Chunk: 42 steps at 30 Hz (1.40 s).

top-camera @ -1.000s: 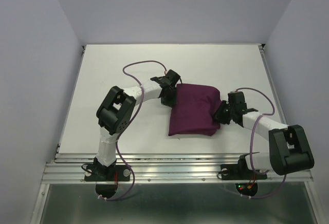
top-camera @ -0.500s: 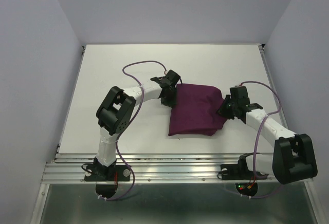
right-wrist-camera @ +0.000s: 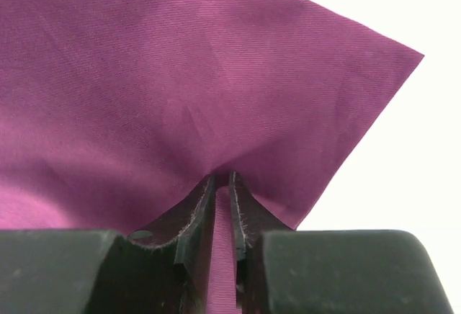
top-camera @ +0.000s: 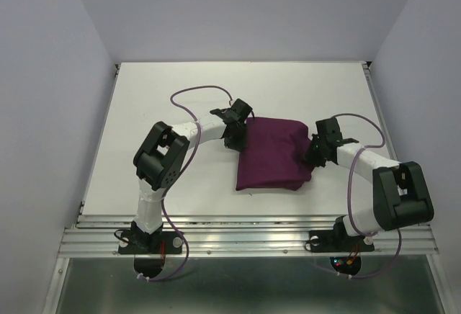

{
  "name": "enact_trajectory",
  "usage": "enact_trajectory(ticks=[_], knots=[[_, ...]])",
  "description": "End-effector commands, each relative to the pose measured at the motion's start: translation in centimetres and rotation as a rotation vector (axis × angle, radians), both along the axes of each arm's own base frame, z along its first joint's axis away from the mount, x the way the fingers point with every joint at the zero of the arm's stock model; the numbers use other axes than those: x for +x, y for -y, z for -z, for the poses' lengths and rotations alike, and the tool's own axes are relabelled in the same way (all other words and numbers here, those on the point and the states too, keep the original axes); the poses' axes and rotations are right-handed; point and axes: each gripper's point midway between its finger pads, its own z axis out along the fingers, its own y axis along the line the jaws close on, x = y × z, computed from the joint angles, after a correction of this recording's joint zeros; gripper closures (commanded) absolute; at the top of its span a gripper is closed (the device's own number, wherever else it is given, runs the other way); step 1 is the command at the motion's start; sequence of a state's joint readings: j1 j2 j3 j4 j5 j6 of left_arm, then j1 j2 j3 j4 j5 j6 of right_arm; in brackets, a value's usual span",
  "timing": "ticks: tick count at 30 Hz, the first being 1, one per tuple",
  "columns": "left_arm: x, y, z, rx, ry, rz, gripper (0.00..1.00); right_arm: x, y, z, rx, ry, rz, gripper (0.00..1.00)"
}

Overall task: Prepare the surgical pack
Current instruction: Pack the surgical kit at the center of the board.

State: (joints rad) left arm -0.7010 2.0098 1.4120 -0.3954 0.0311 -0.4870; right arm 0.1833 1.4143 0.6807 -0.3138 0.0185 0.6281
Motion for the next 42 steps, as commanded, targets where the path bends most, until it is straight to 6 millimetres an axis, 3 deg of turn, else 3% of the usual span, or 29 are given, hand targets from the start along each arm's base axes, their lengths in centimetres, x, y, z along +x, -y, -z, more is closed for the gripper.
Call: enact_trajectory(ticks=[1,12,21,35,42], knots=[[-0.4,0.3,-1.7,-0.022,0.025,0.019,1.00,2.0,-1.4,-0.5,0.057,0.042,-0.048,0.82],[-0.4,0.6,-1.7,-0.030,0.020,0.022,1.00,1.3,-4.4,0.5,0.145,0.029,-0.097,0.84],[-0.3,0.6,-1.9,-0.028,0.020,0.017,1.00,0.1,-8.2,0.7,0.158,0.021,-0.190,0.84],[0.6,-2.0,-3.5,-0.006,0.052,-0.025,1.00,-0.9,-11.0,0.7,0.189,0.020,-0.239,0.83],[0.8,-2.1,-4.1,-0.025,0.059,-0.039,1.00,-1.1,-10.6,0.8,0.157,0.019,-0.232,0.83]])
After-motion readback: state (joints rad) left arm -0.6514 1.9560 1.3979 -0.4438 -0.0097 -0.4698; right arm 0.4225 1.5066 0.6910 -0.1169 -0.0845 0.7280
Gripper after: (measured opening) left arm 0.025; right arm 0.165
